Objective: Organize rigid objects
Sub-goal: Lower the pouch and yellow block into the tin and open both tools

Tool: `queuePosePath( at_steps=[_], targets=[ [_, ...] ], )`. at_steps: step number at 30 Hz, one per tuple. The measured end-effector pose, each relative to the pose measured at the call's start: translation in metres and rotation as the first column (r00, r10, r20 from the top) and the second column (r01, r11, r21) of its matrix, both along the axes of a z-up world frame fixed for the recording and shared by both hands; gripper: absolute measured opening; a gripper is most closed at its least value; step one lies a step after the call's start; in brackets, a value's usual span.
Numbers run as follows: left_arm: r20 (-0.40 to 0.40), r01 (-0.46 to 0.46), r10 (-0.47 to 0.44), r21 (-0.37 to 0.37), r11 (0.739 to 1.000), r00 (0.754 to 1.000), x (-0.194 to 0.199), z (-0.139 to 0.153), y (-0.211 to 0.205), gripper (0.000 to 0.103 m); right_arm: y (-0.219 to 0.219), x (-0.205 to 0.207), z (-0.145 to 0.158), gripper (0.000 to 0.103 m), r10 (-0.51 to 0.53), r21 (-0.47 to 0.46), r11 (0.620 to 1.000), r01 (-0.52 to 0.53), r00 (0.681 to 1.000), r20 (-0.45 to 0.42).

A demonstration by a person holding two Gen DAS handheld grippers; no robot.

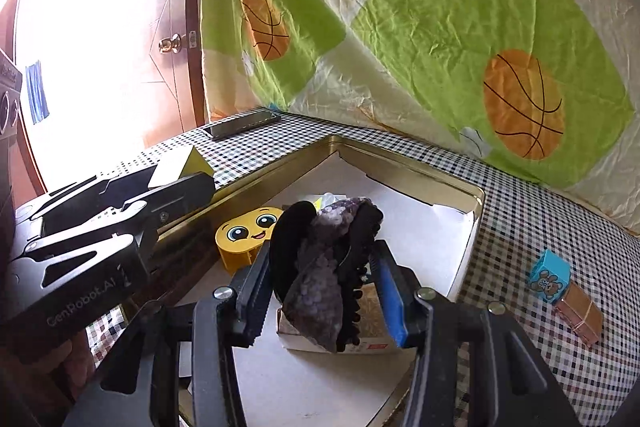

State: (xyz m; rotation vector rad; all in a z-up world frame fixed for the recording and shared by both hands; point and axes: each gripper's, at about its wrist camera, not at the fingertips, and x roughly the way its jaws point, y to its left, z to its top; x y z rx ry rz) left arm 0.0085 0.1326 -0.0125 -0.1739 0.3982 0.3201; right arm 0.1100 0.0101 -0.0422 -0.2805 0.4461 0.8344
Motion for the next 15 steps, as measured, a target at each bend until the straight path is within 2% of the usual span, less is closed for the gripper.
queuePosePath(
  at_steps=[4, 5, 6, 8, 10, 12, 14, 15],
  targets=[
    [-0.013, 0.008, -0.008, 0.003, 1.0, 1.0, 0.002, 0.0, -0.001, 0.037, 0.005, -0.001, -0.002, 0.05, 0.053, -0.029, 0.998, -0.054, 0.998, -0.038],
    [-0.012, 0.006, -0.006, 0.009, 1.0, 1.0, 0.001, 0.0, -0.002, 0.042, 0.006, -0.004, -0.003, 0.05, 0.087, -0.038, 0.995, -0.089, 0.995, -0.05],
    [-0.012, 0.002, -0.002, 0.014, 1.0, 1.0, 0.001, 0.0, -0.004, 0.052, 0.008, -0.007, -0.005, 0.051, 0.111, -0.055, 0.992, -0.114, 0.993, -0.049],
    [-0.012, -0.002, 0.002, 0.022, 1.0, 1.0, 0.001, 0.001, -0.005, 0.06, 0.007, -0.016, -0.006, 0.058, 0.107, -0.091, 0.99, -0.106, 0.994, 0.003],
    [-0.009, -0.008, 0.008, 0.02, 1.0, 1.0, 0.0, 0.001, -0.004, 0.068, 0.001, -0.021, -0.004, 0.082, 0.08, -0.087, 0.993, -0.075, 0.995, 0.057],
    [0.0, -0.012, 0.012, 0.013, 1.0, 1.0, -0.002, 0.002, -0.004, 0.079, -0.013, -0.02, 0.002, 0.084, 0.067, -0.05, 0.997, -0.064, 0.995, 0.068],
    [0.014, -0.008, 0.008, 0.008, 1.0, 1.0, -0.004, 0.003, -0.004, 0.085, -0.029, -0.017, 0.006, 0.084, 0.051, -0.024, 0.999, -0.049, 0.996, 0.071],
    [0.018, -0.013, 0.013, 0.007, 1.0, 1.0, -0.005, 0.004, -0.005, 0.093, -0.038, -0.015, 0.008, 0.084, 0.036, -0.017, 0.999, -0.034, 0.996, 0.08]
  ],
)
